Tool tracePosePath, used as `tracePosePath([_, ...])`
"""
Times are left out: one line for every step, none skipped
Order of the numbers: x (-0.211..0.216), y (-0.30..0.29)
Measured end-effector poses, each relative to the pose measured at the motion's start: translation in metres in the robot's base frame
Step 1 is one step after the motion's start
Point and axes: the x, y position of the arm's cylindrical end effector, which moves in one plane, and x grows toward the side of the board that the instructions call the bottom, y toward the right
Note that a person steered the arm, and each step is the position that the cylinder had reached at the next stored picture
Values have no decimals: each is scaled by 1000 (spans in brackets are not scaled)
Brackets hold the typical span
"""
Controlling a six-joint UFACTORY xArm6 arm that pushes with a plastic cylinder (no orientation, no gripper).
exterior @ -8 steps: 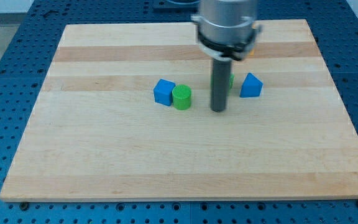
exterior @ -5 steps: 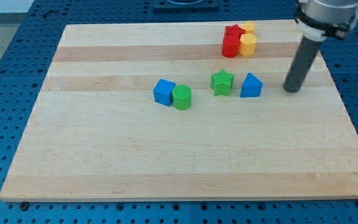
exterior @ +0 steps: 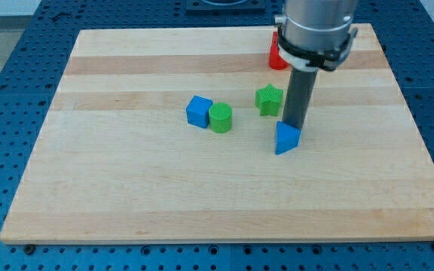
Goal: Slide the blue triangle towards the blue cube
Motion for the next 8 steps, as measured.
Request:
tracePosePath([31,0])
tracePosePath([58,0])
tracePosePath([72,-20])
tracePosePath([71,-56])
tracePosePath([58,-95])
tracePosePath([43,-127])
tracePosePath([48,-146])
tracePosePath([53,-174])
